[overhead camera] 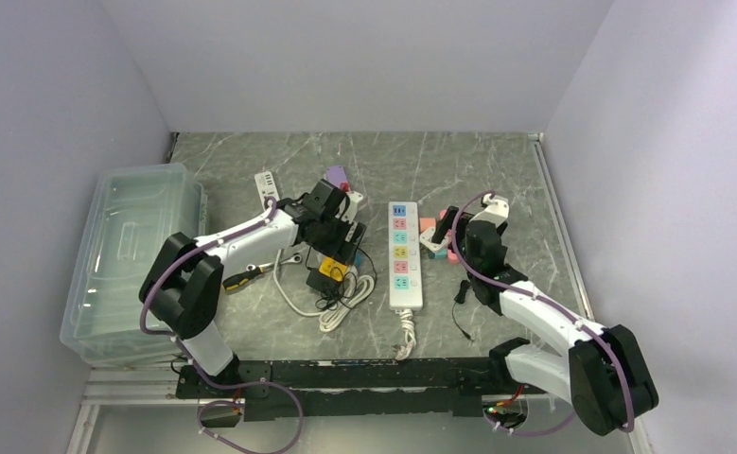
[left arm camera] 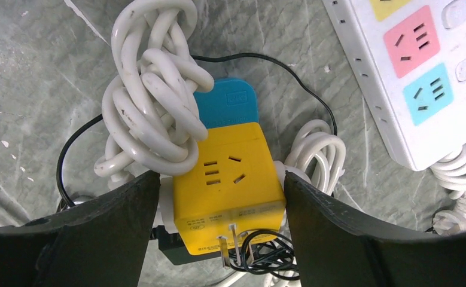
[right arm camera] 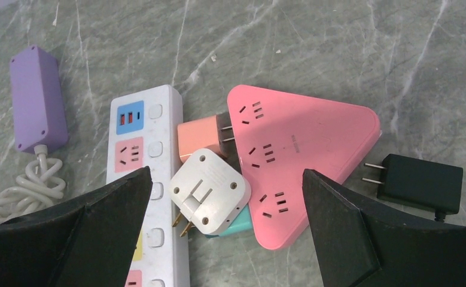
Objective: Pull the plug off the socket
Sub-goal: Remove the plug from the socket.
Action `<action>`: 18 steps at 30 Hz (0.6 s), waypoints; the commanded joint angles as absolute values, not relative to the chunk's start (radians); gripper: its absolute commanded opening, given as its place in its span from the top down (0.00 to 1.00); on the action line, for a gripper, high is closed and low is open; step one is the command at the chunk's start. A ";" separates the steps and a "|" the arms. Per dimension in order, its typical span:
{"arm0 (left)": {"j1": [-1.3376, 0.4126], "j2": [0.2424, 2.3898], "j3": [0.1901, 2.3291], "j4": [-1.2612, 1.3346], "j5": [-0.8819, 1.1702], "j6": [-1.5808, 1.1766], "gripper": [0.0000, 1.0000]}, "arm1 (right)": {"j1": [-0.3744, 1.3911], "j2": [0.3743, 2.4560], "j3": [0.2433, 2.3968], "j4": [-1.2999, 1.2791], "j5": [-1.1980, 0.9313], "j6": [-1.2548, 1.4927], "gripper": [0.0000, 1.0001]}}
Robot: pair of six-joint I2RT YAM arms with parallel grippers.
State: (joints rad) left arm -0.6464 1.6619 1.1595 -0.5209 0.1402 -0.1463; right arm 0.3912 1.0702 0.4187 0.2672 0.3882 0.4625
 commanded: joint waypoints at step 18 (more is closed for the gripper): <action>-0.632 1.683 1.177 -0.528 0.127 -0.193 0.80 | 0.387 1.071 0.395 0.450 0.187 0.396 0.00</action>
